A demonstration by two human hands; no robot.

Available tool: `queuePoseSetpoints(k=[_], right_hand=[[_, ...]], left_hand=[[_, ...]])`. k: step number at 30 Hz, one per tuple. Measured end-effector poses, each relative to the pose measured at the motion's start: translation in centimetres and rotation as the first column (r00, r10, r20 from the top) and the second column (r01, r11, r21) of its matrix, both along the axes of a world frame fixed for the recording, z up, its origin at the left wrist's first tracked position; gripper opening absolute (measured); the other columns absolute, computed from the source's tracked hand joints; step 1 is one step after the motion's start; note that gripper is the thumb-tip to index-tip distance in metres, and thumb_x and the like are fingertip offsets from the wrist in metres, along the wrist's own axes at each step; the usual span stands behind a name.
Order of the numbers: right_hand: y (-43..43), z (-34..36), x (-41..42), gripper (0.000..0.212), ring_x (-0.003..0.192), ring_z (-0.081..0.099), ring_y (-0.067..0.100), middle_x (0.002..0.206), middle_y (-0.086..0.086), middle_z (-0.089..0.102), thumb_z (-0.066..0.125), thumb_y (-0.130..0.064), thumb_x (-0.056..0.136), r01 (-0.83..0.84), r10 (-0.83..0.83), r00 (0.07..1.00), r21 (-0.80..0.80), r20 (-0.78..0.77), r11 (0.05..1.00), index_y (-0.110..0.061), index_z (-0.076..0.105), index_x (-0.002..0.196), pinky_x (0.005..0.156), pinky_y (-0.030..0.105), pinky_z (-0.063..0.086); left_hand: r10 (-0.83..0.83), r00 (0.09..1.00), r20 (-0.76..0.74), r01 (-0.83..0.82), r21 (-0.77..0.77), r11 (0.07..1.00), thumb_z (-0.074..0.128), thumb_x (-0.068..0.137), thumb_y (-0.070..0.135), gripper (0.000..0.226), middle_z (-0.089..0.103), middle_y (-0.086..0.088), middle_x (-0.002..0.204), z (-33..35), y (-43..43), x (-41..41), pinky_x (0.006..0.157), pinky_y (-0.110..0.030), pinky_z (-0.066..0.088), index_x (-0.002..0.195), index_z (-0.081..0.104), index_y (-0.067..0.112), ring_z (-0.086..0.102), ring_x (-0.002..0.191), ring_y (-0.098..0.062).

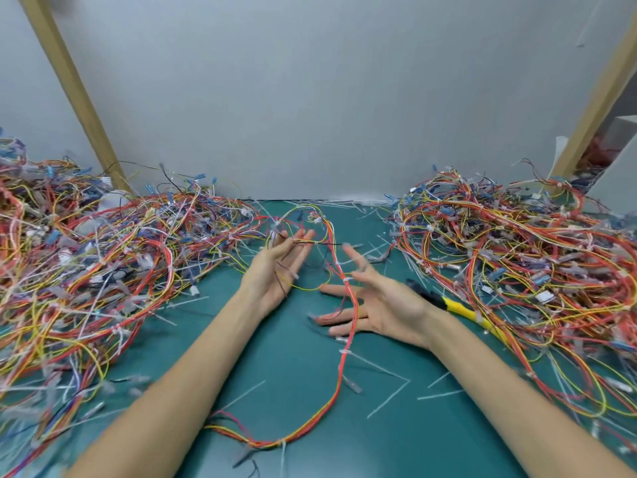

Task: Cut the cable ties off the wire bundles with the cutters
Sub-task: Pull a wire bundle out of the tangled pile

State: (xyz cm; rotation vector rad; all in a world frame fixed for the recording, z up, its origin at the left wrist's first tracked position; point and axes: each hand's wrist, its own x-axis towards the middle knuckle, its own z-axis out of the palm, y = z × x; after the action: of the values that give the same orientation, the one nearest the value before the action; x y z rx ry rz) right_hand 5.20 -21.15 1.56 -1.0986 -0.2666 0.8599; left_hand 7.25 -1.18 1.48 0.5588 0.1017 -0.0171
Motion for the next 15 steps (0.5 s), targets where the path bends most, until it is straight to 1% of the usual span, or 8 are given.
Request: queuePoseSetpoints(k=[4, 8, 12, 15], right_hand=[[-0.05, -0.23, 0.06, 0.048, 0.109, 0.059, 0.054, 0.143, 0.015, 0.048, 0.037, -0.025, 0.104, 0.001, -0.001, 1.0, -0.006, 0.002, 1.0, -0.061, 0.035, 0.137, 0.082, 0.051, 0.057], [-0.11, -0.21, 0.13, 0.047, 0.11, 0.059, 0.053, 0.142, 0.016, 0.049, 0.036, -0.026, 0.104, 0.011, -0.011, 1.0, 0.001, 0.0, 1.0, -0.06, 0.037, 0.136, 0.085, 0.053, 0.056], [-0.18, -0.24, 0.16, 0.046, 0.111, 0.059, 0.053, 0.143, 0.016, 0.049, 0.034, -0.027, 0.104, 0.006, -0.005, 1.0, 0.015, -0.02, 1.0, -0.061, 0.037, 0.135, 0.084, 0.053, 0.056], [-0.15, -0.24, 0.18, 0.045, 0.111, 0.059, 0.053, 0.144, 0.016, 0.048, 0.035, -0.027, 0.104, 0.002, -0.002, 1.0, 0.015, -0.028, 1.0, -0.061, 0.038, 0.135, 0.081, 0.051, 0.057]], left_hand=[[-0.021, 1.0, 0.021, 0.02, 0.009, 1.0, 0.048, 0.092, -0.007, 0.017, 0.072, -0.018, 0.102, -0.38, 0.21, 0.38, 0.078, -0.032, 0.06, 0.088, 0.055, 0.008, 0.073, 0.093, -0.027], [-0.039, 0.998, 0.042, 0.039, 0.009, 0.999, 0.048, 0.092, -0.006, 0.016, 0.071, -0.018, 0.106, -0.59, 0.45, 0.41, 0.085, -0.033, 0.058, 0.088, 0.055, 0.008, 0.072, 0.097, -0.027], [-0.057, 0.997, 0.042, 0.056, 0.031, 0.998, 0.048, 0.092, -0.007, 0.017, 0.068, -0.018, 0.113, -0.6, 0.48, 0.47, 0.084, -0.033, 0.059, 0.09, 0.056, 0.008, 0.071, 0.099, -0.028], [-0.058, 0.998, 0.039, 0.057, 0.026, 0.998, 0.046, 0.094, -0.007, 0.018, 0.069, -0.018, 0.111, -0.57, 0.47, 0.44, 0.087, -0.034, 0.057, 0.091, 0.057, 0.006, 0.071, 0.098, -0.029]])
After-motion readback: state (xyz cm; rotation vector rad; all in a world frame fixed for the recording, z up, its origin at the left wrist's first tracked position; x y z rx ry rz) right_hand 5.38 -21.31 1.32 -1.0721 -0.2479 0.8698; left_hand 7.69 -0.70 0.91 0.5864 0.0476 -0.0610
